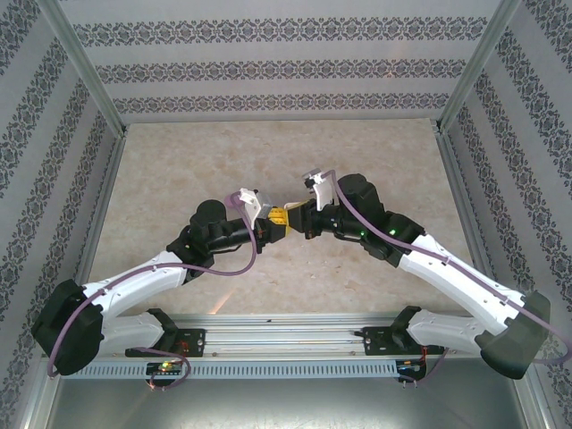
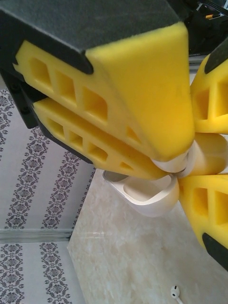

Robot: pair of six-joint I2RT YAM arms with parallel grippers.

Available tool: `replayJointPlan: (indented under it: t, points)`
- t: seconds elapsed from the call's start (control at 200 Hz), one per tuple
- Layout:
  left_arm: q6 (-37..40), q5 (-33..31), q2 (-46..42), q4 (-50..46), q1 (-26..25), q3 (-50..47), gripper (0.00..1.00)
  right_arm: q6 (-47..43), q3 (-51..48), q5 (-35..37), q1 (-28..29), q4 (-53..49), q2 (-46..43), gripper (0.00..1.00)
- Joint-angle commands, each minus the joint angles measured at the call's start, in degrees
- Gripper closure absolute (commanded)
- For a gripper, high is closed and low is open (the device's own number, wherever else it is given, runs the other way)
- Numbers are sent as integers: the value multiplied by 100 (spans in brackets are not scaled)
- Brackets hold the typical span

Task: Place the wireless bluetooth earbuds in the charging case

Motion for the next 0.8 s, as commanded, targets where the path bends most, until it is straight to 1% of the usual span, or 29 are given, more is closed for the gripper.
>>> replayJointPlan:
  t: [0.0,0.045,0.275,0.445,0.56,0.679,0.794]
  points:
    - [-132,33,-95,624,-65,169,100,-71,-216,222,57,-289,-92,80]
    - [-144,21,-118,622,-65,159,100,-98,-204,299,59,-395,-95,77]
    - [-175,19,-209,557,-65,97,100,-244,46,393,54,-734,99,68]
    - [-157,-18,-265,468,-66,80,100,-188,275,281,50,-780,263,60]
    - [-157,-29,-230,470,-67,65,100,-148,528,222,53,-956,327,56]
    - [-189,-46,-188,520,-74,25,100,-83,824,307,50,-1271,329,52]
    - [-178,-82,-193,466,-74,9,100,58,999,423,53,-1437,218,47]
